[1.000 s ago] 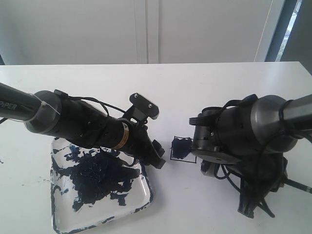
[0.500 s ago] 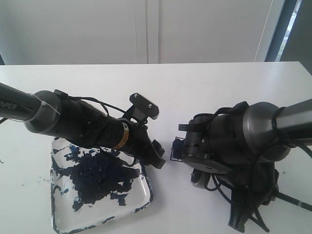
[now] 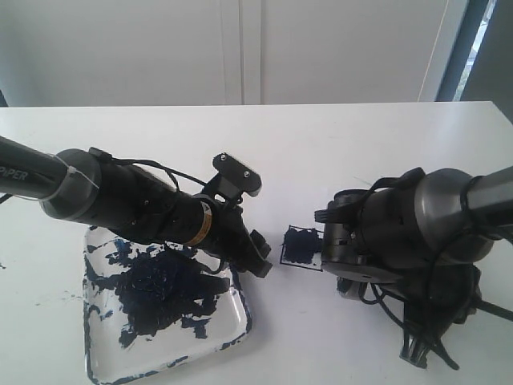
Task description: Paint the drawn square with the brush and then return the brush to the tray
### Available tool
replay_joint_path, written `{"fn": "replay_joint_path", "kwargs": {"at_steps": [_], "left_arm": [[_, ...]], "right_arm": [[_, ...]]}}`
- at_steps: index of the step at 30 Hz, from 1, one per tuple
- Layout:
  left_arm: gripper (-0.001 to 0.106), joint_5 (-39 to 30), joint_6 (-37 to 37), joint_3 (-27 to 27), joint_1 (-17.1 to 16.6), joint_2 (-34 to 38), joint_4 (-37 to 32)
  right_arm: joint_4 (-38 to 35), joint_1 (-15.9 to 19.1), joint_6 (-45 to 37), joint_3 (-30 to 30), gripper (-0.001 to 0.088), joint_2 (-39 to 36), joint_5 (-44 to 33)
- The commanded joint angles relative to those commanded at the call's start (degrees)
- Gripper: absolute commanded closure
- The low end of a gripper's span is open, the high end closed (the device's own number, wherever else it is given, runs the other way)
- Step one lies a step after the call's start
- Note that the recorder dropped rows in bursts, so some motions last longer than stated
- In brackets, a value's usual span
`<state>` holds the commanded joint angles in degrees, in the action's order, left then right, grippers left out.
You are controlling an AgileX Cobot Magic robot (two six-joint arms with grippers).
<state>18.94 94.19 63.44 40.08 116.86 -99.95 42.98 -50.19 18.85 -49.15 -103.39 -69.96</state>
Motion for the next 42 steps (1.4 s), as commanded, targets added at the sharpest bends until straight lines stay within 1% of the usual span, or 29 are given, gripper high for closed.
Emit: {"fn": "replay_joint_path", "kwargs": {"at_steps": [6,13,17,24,30,33,39,42], "left_arm": [[0.039,0.00,0.00,0.00,0.00,0.00,0.00],[0.039,-0.01,0.10,0.00,0.00,0.00,0.00],[0.039,0.43,0.09,0.00,0.00,0.00,0.00],[0.039,0.86,0.22,0.00,0.00,0.00,0.00],[0.039,0.86,0.22,0.00,0.00,0.00,0.00],[0.039,0.86,0.22,0.00,0.00,0.00,0.00],[0.039,0.86,0.22,0.00,0.00,0.00,0.00],[0.039,0.98,0.22,0.00,0.00,0.00,0.00]], "right_arm": [[-3.30,-0.21,-1.75,0.00,0.0868,0.23,0.00],[-6.09,-3.23,-4.10,0.00,0.0868,2.34,0.00],[-7.97,-3.55,-5.77,0.00,0.0868,2.59,0.00],[-4.10,-3.42,-5.38,0.63,0.0868,2.59,0.00],[-3.94,-3.30,-5.28,0.63,0.0868,2.59,0.00],[-3.72,-2.56,-5.28,0.63,0.0868,2.59,0.00],[-2.91,-1.78,-5.14,0.63,0.0868,0.91,0.00],[-0.93,-1.78,-3.10,0.63,0.0868,-0.72,0.00]]}}
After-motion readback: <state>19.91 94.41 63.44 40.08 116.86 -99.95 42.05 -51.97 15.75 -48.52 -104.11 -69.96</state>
